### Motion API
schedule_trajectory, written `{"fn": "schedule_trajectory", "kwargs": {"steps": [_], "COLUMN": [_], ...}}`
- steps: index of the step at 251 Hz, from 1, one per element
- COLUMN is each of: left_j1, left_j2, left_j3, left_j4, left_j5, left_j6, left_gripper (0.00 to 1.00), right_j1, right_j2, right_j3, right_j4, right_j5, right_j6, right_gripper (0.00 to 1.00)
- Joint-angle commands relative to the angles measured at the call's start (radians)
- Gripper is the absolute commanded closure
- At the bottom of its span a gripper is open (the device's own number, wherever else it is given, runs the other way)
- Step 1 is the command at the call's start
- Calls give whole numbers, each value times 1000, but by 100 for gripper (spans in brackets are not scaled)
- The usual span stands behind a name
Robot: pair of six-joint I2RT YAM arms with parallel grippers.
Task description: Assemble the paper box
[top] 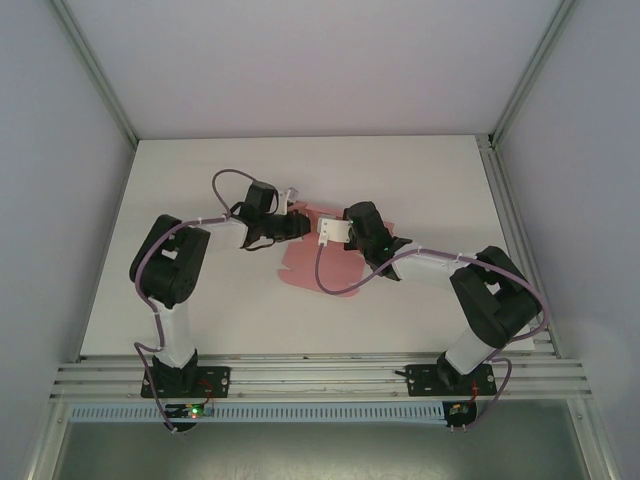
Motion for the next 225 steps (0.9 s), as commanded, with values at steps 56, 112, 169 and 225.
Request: {"fn": "schedule_trajectory", "kwargs": {"steps": [56,112,169,225], "left_j1": [8,173,247,218], "left_j2": [-387,-334,4,162], "left_j3": [-93,-5,250,404], "left_j4": [-441,-554,-384,-384], "left_j5": [-488,-778,-444,-88], "left_j6": [178,84,145,279], "left_gripper": [40,11,36,63], "right_j1": [-9,-9,-9,-9], "right_j2": [-1,0,11,13], "right_j3": [-24,-27,-23,-23], "right_j4": [-117,-107,-110,-112], "right_j5": [-14,-26,-37,-36], "right_j6": [-8,-8,-8,-6], "right_gripper": [100,100,100,100]}}
